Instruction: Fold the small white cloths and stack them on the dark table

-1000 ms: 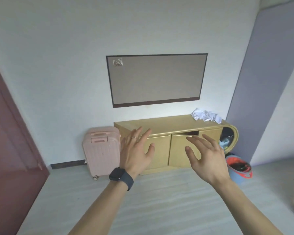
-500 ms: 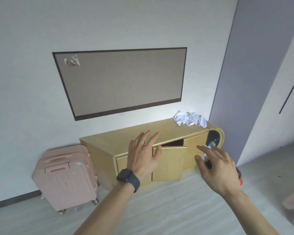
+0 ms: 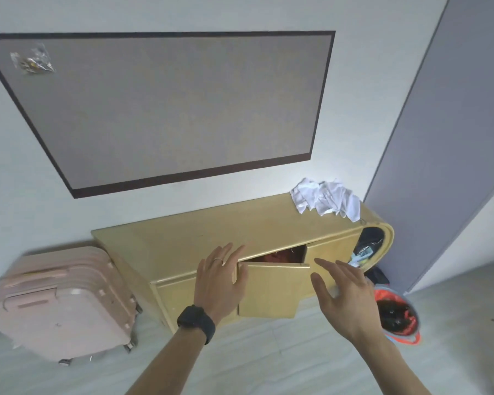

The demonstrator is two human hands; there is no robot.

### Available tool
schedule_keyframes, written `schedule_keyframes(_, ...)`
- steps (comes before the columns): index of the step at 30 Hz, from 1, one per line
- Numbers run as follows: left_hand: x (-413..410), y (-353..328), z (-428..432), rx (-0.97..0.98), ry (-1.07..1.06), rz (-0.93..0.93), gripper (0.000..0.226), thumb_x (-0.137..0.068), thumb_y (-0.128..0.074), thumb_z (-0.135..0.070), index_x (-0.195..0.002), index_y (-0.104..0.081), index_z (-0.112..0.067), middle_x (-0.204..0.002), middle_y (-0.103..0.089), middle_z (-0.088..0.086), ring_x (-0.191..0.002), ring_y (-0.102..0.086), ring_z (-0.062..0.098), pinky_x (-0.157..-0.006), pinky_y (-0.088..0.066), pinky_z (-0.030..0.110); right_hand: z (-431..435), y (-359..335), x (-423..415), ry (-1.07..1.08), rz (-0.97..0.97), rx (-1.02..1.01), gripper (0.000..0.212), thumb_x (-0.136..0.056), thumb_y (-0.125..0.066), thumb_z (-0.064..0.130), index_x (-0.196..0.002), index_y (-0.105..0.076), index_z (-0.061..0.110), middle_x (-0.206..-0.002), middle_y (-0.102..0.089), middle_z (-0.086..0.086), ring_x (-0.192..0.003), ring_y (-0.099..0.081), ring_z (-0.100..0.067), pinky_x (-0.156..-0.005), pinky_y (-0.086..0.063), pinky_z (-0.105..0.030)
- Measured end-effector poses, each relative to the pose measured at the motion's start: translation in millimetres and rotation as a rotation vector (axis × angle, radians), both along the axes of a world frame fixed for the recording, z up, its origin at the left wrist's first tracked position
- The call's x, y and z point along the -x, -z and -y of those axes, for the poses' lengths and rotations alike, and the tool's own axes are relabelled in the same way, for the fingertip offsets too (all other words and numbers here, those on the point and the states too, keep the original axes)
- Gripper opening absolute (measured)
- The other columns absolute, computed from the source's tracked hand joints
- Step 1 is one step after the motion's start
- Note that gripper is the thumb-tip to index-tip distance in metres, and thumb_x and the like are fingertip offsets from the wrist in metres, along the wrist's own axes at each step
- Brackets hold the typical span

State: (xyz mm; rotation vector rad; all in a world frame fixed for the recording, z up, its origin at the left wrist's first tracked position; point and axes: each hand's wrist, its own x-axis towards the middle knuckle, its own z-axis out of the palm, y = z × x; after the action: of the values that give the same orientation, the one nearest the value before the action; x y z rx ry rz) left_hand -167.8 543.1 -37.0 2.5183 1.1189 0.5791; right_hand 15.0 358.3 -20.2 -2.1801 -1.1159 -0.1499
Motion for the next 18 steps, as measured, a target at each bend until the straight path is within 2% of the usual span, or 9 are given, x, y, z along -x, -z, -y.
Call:
schedule_keyframes(3, -43.8, 26.3, -34.4, 0.055, 0.008, -0.052, 0.055, -0.094, -0.025, -0.052, -0.148, -0.033, -0.045, -0.157, -0.034, -0.007, -0.148, -0.021, 0.016, -0.119, -0.02, 0.045, -37.7, 22.1, -43.3, -0.005, -0.03, 0.061, 0.033, -0.091, -0.066, 0.038, -0.123, -0.066, 0.03, -0.115, -0.07, 0.002, -0.124, -0.053, -0.022, -0.096, -0.048, -0.047)
schedule_keyframes(6, -90.4, 49.5, -72.1, 0.107, 0.023, -0.072, 0.052, -0.098, -0.032, -0.048, -0.15, -0.029, -0.044, -0.159, -0.03, -0.006, -0.149, -0.019, 0.017, -0.12, -0.018, 0.045, -80.1, 43.8, -89.0, 0.004, -0.051, 0.082, 0.034, -0.09, -0.068, 0.036, -0.123, -0.066, 0.027, -0.113, -0.07, 0.003, -0.12, -0.056, -0.024, -0.096, -0.048, -0.047)
schedule_keyframes(11, -167.6, 87.7, -140.8, 0.178, 0.055, -0.163, 0.053, -0.099, -0.033, -0.048, -0.151, -0.025, -0.043, -0.161, -0.026, -0.006, -0.149, -0.015, 0.018, -0.12, -0.016, 0.045, -143.2, 75.3, -158.7, 0.042, -0.115, 0.218, 0.038, -0.092, -0.06, 0.045, -0.127, -0.063, 0.03, -0.121, -0.067, 0.009, -0.123, -0.053, -0.02, -0.1, -0.047, -0.046)
schedule_keyframes(18, -254.4, 126.1, -207.8, 0.257, 0.109, -0.333, 0.053, -0.1, -0.033, -0.047, -0.152, -0.024, -0.042, -0.162, -0.023, -0.005, -0.15, -0.013, 0.017, -0.12, -0.012, 0.043, -210.0, 115.8, -248.4, 0.101, -0.298, 0.428, 0.043, -0.094, -0.053, 0.049, -0.132, -0.056, 0.032, -0.128, -0.063, 0.011, -0.127, -0.048, -0.019, -0.104, -0.044, -0.041)
